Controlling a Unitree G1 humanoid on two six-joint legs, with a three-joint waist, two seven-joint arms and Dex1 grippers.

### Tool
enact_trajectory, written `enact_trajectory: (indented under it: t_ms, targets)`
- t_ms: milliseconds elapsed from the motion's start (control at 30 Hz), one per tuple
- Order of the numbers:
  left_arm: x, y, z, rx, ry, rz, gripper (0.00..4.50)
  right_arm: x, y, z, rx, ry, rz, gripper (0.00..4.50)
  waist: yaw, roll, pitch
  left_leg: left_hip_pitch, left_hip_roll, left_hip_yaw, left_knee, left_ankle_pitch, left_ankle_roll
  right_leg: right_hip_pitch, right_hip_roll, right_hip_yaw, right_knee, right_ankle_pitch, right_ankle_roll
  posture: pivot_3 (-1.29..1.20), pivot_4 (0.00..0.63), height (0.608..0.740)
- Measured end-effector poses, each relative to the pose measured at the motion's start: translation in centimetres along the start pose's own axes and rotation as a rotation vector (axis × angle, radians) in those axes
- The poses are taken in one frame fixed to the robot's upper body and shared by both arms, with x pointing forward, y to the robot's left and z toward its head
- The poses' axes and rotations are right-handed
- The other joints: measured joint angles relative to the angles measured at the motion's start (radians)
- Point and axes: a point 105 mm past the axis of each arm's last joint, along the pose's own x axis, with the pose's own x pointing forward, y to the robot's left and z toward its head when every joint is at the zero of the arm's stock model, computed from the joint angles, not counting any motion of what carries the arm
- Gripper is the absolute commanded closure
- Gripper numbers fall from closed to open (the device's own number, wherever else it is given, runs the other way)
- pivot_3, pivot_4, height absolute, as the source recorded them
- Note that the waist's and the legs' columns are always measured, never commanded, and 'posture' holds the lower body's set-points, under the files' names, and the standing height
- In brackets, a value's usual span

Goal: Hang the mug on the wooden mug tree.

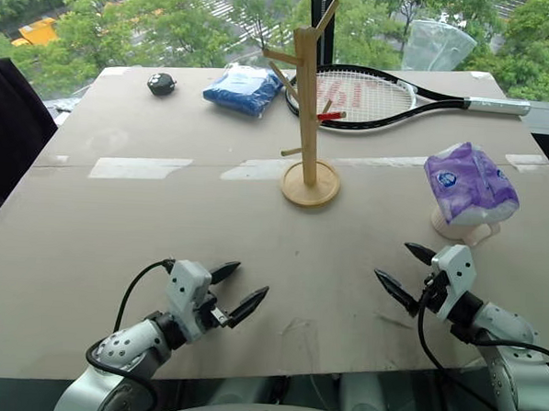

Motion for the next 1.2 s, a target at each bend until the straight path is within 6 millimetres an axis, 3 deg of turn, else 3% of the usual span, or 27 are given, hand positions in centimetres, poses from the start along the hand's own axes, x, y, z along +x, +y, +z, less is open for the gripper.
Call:
enact_trajectory:
  t_ms: [667,1200]
  targets:
    - [0.1,-0.2,0.6,0.033,-0.029,-0.094,0.08,-0.3,0.5,-0.9,0.030,0.037,0.033,0.00,0.000,0.000,0.001,0.000,0.000,0.000,0.000,0.000,0.000,0.000,0.000,0.000,0.000,0.000,0.000,0.00,0.150,0.740]
    - [0.9,-0.6,2.0,0.069,-0.067,-0.202,0.08,-0.3,1.4,0.3,0.006,0.009,0.031,0.00,0.000,0.000,0.001,0.000,0.000,0.000,0.000,0.000,0.000,0.000,0.000,0.000,0.000,0.000,0.000,0.00,0.150,0.740]
